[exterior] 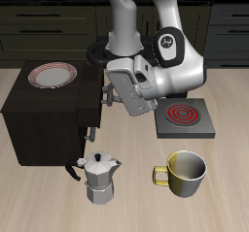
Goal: Open the top drawer of the wooden cabinet
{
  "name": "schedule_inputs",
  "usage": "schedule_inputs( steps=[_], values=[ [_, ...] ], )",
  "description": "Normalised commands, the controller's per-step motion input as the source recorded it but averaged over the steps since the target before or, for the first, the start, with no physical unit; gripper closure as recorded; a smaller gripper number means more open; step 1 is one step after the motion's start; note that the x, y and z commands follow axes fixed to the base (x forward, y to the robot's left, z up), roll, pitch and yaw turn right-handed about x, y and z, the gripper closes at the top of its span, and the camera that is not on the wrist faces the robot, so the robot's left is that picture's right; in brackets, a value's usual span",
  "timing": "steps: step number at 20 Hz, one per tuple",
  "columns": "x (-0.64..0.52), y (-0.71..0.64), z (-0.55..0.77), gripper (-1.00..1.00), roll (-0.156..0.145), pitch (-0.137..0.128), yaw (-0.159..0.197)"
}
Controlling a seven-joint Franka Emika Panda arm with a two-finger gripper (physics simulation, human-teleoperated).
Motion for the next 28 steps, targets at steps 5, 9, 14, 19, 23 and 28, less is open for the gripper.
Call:
schedule_inputs(
  steps=[5,9,14,19,23,28],
  values=[
    [-0.02,0.37,0.04,1.0,0.062,-0.01,0.003],
    [-0.01,0.37,0.03,1.0,0.055,-0.018,0.006],
    [-0.05,0.42,0.01,1.0,0.066,-0.009,0.003],
    [-0.06,0.37,0.0,1.0,0.066,-0.012,0.007],
    [-0.14,0.52,0.01,1.0,0.088,-0.008,-0.003],
    [-0.15,0.48,0.05,1.0,0.095,-0.014,0.001]
  ],
)
